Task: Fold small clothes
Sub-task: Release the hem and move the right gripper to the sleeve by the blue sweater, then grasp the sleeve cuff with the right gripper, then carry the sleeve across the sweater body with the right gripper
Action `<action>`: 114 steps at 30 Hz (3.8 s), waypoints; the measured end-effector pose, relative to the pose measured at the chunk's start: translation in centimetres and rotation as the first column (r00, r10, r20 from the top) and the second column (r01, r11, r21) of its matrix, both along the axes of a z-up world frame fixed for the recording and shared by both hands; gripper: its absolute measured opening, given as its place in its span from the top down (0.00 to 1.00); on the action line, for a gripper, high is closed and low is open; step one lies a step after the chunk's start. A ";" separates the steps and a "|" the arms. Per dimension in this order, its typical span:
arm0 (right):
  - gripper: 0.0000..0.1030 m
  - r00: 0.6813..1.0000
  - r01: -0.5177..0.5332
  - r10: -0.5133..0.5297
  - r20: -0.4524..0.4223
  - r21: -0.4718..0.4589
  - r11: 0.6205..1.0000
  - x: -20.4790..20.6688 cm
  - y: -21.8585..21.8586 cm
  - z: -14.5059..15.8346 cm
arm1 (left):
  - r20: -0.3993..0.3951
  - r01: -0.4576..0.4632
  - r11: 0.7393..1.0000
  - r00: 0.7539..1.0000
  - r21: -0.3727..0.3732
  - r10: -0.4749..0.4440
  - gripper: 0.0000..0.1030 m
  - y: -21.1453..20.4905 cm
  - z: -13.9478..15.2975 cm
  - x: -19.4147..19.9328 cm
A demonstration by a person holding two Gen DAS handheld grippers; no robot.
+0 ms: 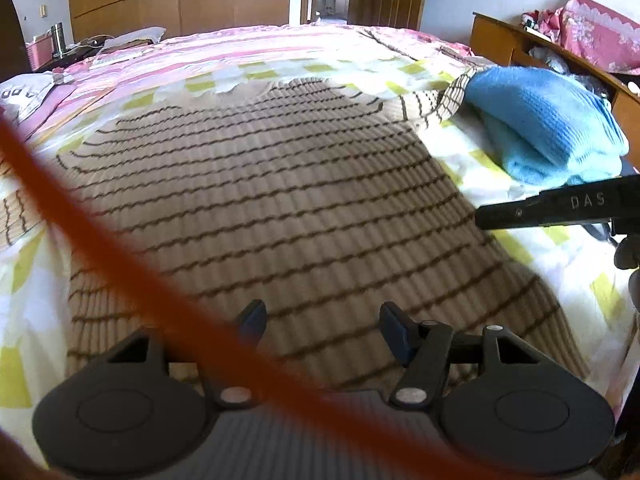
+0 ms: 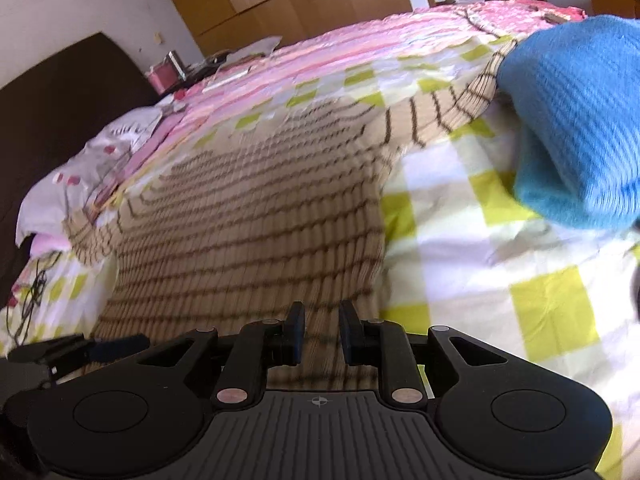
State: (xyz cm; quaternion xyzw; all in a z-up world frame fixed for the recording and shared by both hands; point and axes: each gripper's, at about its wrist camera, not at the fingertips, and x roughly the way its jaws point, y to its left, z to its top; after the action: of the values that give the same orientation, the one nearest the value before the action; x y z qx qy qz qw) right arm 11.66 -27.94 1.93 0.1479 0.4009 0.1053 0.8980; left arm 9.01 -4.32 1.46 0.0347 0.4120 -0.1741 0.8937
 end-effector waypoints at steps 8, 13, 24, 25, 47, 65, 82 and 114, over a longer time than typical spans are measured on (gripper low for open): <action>0.80 0.997 0.061 -0.062 0.042 0.020 0.998 3.0 -2.1 1.0 | -0.003 -0.021 1.000 1.000 -0.021 0.021 0.35 -1.5 -0.5 3.2; 0.80 0.996 0.083 -0.083 0.034 0.008 0.997 4.1 -2.7 0.6 | -0.016 -0.056 0.997 0.998 -0.054 0.055 0.35 -1.7 -0.8 4.7; 0.80 0.996 0.091 -0.091 0.026 -0.027 0.995 6.1 -2.0 0.6 | 0.004 -0.117 0.992 0.993 -0.040 0.117 0.35 -1.9 -1.0 7.1; 0.80 0.995 0.094 -0.094 0.029 -0.031 0.995 6.3 -2.1 0.7 | 0.003 -0.118 0.992 0.993 -0.045 0.118 0.35 -1.8 -1.0 7.3; 0.80 0.960 0.281 -0.280 0.034 -0.074 0.957 17.3 -10.4 7.4 | 0.026 -0.091 0.983 0.995 -0.160 0.097 0.31 -5.9 0.9 13.7; 0.72 0.881 0.430 -0.468 -0.064 -0.301 0.851 28.0 -14.6 5.2 | 0.011 -0.080 0.981 0.996 -0.176 0.083 0.30 -8.4 -0.7 15.6; 0.96 0.967 0.241 -0.222 0.127 -0.160 0.957 24.6 -7.9 8.5 | 0.004 -0.095 0.974 0.995 -0.206 0.098 0.29 -3.8 0.2 12.9; 0.80 0.977 -0.180 0.215 -0.011 -0.589 0.788 24.7 9.1 -2.2 | 0.010 -0.106 0.975 0.994 -0.195 0.110 0.25 5.8 -2.6 6.3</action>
State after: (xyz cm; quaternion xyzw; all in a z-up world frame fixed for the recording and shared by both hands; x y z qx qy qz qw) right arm 36.39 -18.84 -0.28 -0.1822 0.4012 0.0738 0.8947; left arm 15.30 1.43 -1.10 -0.0733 0.3849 -0.1645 0.9052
